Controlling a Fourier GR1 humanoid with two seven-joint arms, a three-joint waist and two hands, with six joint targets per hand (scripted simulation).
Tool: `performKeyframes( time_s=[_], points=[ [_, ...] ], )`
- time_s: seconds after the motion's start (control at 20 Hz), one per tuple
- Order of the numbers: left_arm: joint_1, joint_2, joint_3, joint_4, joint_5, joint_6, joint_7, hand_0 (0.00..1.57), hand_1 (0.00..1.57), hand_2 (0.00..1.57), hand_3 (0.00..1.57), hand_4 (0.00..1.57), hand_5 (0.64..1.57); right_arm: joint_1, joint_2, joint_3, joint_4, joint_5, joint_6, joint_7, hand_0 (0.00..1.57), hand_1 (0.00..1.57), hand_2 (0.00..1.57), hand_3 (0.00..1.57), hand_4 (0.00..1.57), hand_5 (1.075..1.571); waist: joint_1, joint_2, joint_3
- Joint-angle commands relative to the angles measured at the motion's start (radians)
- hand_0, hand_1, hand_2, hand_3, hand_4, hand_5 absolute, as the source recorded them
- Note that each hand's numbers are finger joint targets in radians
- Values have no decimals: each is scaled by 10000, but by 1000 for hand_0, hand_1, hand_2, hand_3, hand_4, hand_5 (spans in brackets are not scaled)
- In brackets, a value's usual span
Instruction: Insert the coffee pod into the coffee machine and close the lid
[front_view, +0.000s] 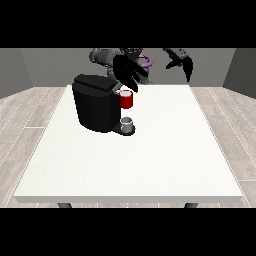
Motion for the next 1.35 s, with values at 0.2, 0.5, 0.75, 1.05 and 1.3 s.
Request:
performKeyframes(
  time_s=[0.2,0.5,0.75,1.05,1.3],
  points=[
    [-834,4,99,-20,191,-106,-57,0,0,0,0,362,1571,-1595,1095,251,-690,-668,-74,-1964,0,0,0,0,0,1571,1166,998,-475],
    [-1440,573,689,81,648,-472,-18,0,0,0,0,278,1571,-2316,1632,525,172,-398,-368,-2512,0,0,0,0,133,1571,880,1440,-483],
    [-780,374,469,101,507,-334,-66,0,0,0,0,297,1571,-2661,2196,655,707,-517,-371,-2910,0,0,0,0,0,1571,643,1003,-484],
    [-200,650,909,250,673,-277,-174,0,0,0,0,329,1571,-1809,3251,1198,473,-710,-211,-4489,0,0,0,0,172,1571,-373,447,-480],
    [1134,650,1195,674,684,-77,-446,0,0,0,0,266,1571,61,4483,2273,6,-999,-228,-4905,0,0,0,0,259,1571,-1490,-970,-480]
  ],
)
